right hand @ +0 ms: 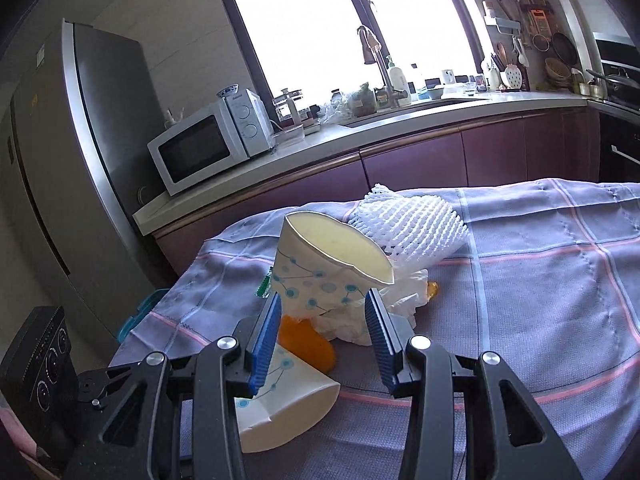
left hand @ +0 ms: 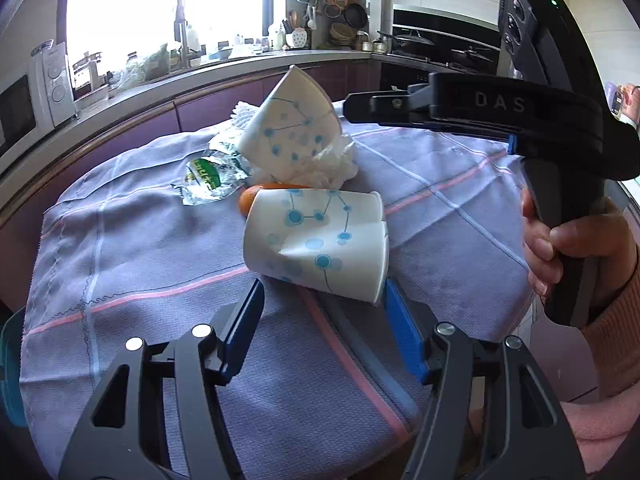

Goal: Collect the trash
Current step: 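Grasp a dotted paper cup with the left tool while the right tool grasps another cup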

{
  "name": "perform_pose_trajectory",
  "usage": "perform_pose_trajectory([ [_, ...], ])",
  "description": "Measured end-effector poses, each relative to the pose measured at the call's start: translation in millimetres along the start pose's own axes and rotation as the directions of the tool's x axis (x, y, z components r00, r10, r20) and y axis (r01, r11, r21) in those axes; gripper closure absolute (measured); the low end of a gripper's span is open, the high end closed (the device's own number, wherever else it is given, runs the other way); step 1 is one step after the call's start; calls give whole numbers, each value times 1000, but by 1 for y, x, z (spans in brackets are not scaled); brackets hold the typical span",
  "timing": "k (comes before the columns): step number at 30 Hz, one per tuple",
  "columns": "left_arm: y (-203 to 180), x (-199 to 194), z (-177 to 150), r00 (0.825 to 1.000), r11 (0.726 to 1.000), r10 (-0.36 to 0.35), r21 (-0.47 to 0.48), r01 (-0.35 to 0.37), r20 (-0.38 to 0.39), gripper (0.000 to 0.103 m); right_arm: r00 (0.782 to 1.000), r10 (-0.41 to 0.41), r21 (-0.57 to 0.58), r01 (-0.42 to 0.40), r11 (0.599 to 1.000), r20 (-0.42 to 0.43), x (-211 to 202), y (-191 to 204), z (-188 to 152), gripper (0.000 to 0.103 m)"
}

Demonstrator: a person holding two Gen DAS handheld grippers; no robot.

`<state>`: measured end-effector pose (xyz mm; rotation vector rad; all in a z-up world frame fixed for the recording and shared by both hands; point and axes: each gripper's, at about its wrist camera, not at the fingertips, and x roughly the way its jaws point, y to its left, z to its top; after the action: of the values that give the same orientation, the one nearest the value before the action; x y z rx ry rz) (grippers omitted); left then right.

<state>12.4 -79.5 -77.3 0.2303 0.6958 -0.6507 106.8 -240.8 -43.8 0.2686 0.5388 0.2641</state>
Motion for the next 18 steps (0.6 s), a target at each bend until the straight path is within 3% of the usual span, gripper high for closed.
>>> perform_pose_trajectory([
  [6, 28, -3, 0, 999, 996, 43, -78, -43, 0, 49, 1000, 5, -35, -5, 999, 0, 6, 5, 7, 62],
  [15, 60, -7, -1, 997, 986, 73, -152, -72, 2, 70, 1000, -19, -93, 18, 995, -5, 23, 7, 20, 62],
  [17, 63, -8, -1, 997, 985, 73, -158, -72, 5, 73, 1000, -21, -106, 20, 994, -6, 24, 6, 23, 59],
  [18, 64, -8, -1, 997, 984, 74, -160, -72, 4, 77, 1000, -23, -117, 22, 993, -10, 26, 7, 24, 52],
])
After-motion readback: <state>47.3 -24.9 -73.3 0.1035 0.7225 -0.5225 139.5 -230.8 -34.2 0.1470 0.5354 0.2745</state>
